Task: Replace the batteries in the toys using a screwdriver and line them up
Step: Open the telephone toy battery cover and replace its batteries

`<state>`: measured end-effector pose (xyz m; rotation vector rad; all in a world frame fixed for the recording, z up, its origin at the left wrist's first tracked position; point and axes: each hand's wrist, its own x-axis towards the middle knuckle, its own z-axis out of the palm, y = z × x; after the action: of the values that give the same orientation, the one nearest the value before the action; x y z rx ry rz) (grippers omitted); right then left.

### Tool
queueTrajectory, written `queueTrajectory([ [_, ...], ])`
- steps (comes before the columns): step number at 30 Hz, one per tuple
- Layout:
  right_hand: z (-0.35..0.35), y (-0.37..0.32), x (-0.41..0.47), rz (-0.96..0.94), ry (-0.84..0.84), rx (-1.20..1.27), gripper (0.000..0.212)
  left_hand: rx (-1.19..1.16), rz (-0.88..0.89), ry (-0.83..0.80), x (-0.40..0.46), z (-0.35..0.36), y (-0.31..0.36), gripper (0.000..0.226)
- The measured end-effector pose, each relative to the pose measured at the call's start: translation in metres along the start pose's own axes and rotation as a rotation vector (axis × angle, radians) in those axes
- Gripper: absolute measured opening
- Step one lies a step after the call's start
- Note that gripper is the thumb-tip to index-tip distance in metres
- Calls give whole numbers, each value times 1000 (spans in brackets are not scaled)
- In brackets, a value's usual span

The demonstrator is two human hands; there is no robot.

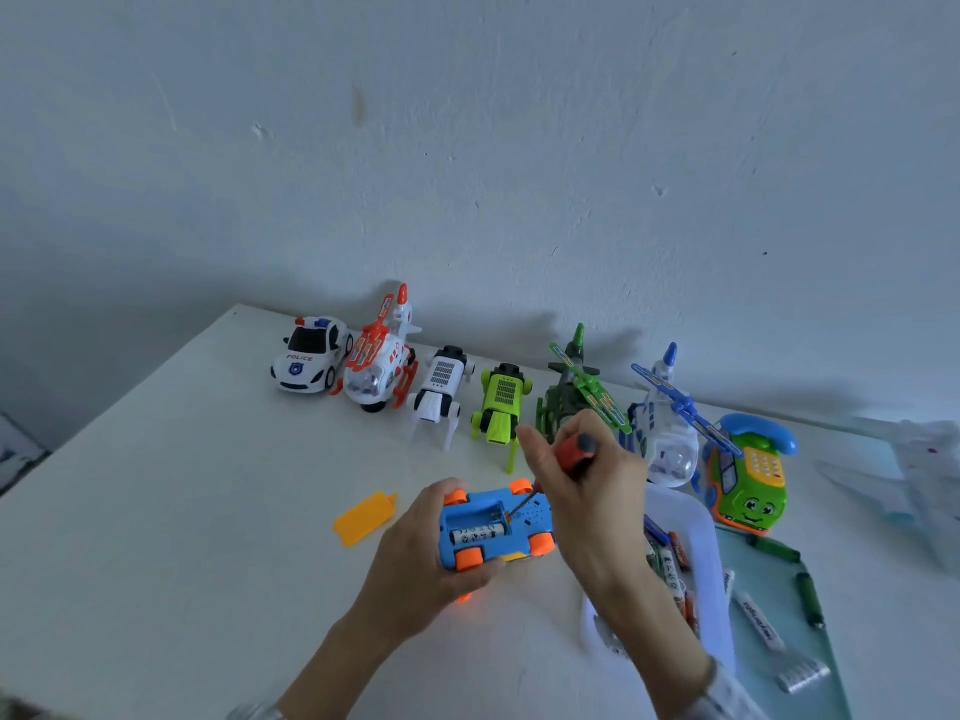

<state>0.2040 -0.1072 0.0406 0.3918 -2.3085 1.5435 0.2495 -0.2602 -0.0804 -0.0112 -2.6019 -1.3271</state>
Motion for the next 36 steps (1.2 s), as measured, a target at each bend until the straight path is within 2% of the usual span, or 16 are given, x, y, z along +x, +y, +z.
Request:
queueTrajectory([
  [6, 9, 11, 2, -44, -27, -38, 41, 74, 16, 40, -3, 1, -5, 70],
  [14, 4, 12, 10, 102, -24, 84, 40, 47, 38, 117, -6, 0, 3, 66],
  [23, 12, 11, 7, 41, -93, 11, 41, 42, 38, 152, -7, 2, 3, 65],
  [29, 8, 20, 10, 223, -12, 128, 38, 20, 27, 130, -7, 2, 3, 67],
  [36, -3, 57, 12, 710, 118, 496, 28, -28, 54, 123, -9, -3, 3, 64],
])
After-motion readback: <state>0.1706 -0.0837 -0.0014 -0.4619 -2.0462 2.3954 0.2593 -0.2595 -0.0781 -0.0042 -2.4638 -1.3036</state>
